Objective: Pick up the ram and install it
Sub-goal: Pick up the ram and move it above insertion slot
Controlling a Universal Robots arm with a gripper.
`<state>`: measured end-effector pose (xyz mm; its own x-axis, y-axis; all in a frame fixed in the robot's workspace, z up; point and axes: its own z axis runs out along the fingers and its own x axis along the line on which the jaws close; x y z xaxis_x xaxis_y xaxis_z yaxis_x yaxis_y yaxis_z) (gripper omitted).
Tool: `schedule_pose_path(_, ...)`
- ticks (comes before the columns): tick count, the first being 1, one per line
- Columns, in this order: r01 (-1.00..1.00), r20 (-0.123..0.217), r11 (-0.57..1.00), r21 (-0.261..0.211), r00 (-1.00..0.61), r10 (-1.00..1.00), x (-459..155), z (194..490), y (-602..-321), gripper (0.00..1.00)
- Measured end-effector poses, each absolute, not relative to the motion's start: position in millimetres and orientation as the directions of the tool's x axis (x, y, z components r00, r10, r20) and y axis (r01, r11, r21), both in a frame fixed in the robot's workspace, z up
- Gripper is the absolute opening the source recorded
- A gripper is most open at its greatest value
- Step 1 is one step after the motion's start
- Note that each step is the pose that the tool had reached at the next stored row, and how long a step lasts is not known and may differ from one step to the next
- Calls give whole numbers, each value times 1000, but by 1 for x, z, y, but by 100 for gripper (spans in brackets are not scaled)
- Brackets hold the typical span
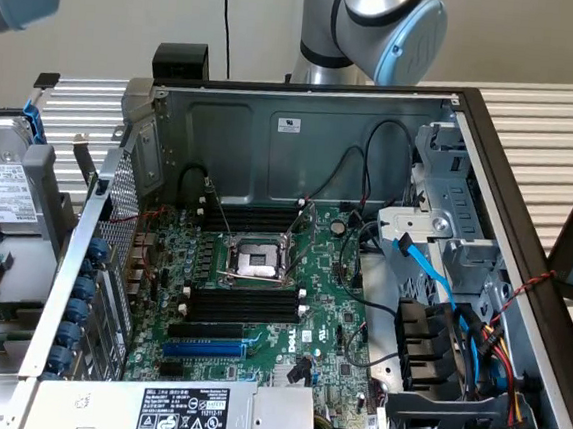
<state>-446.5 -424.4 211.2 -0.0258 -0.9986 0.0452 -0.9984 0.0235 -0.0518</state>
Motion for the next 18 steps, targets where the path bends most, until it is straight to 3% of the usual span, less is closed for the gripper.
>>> schedule_pose_path(14, -999, 35, 25, -42, -26, -999, -444, 202, -425, 30)
schedule_pose_path(18, -999, 8, 26, -41, -26, -1000, -443, 200, -425, 30)
